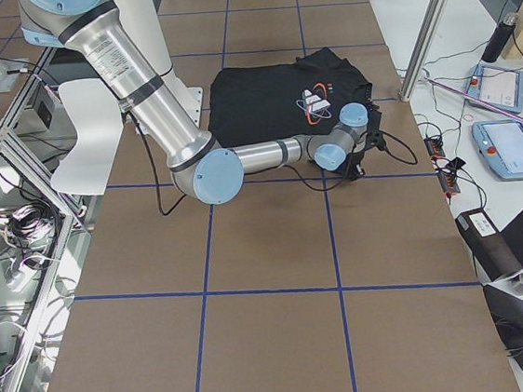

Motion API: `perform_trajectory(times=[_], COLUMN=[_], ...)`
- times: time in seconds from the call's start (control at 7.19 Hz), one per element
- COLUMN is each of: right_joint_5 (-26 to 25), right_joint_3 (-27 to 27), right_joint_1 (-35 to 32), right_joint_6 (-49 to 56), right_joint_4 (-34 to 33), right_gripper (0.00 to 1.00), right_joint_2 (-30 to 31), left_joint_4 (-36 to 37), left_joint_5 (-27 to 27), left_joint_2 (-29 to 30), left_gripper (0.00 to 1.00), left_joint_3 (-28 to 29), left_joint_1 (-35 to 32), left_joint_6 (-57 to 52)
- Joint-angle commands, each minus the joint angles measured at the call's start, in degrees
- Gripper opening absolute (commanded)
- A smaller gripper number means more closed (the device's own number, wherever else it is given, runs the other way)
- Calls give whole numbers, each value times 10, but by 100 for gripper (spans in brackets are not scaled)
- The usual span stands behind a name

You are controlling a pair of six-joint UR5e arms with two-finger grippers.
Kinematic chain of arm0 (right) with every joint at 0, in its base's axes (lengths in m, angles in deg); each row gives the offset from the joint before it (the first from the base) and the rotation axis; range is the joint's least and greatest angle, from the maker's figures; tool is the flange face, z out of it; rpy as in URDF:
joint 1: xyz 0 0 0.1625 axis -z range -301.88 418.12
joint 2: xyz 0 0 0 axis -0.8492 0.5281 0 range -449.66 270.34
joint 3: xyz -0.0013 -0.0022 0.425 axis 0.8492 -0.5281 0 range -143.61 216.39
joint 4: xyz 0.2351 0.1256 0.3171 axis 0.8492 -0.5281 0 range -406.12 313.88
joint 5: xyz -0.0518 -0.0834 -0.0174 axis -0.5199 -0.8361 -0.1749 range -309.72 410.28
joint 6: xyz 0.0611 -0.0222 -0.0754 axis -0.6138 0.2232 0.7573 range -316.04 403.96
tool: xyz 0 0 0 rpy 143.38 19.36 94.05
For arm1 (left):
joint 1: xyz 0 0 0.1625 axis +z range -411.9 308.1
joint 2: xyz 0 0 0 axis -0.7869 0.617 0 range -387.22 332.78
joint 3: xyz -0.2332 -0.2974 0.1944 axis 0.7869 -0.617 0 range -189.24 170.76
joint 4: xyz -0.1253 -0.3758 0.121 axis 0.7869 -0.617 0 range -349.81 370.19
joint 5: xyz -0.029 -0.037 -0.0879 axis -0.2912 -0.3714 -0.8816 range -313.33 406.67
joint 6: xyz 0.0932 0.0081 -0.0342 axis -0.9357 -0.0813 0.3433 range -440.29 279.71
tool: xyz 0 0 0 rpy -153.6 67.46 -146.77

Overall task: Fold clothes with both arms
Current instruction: 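Move both grippers toward the shirt's shoulders near the collar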

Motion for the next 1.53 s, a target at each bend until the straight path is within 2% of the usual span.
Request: perform_trajectory(times=[0.0, 0.28, 0.42, 0.7, 0.83, 0.97, 1.11, 1.25, 1.39], right_joint_5=[5, 38, 56, 54, 41, -7, -55, -102, -135], right_joint_3=[5, 25, 29, 19, -5, -18, -40, -63, -72], right_joint_1=[-1, -6, -6, 5, 20, 47, 77, 101, 117], right_joint_6=[-2, -8, -46, -120, -136, -152, -174, -196, -242], right_joint_4=[1, 0, -1, -5, -9, -9, -9, -9, -9], right_gripper=[0, 0, 0, 0, 0, 0, 0, 0, 20], right_joint_2=[-1, -16, -40, -102, -140, -162, -188, -211, -220], left_joint_4=[4, 7, -2, -30, -75, -104, -111, -112, -123], left_joint_5=[0, 1, 2, 68, 109, 127, 129, 159, 192], left_joint_2=[4, 12, 31, 46, 66, 90, 104, 117, 127], left_gripper=[100, 100, 100, 100, 100, 100, 100, 100, 100], left_joint_3=[0, 7, 31, 50, 96, 145, 168, 184, 197], left_joint_1=[1, 1, 23, 85, 110, 119, 124, 138, 159], left_joint_6=[1, 1, 28, 55, 72, 76, 79, 80, 96])
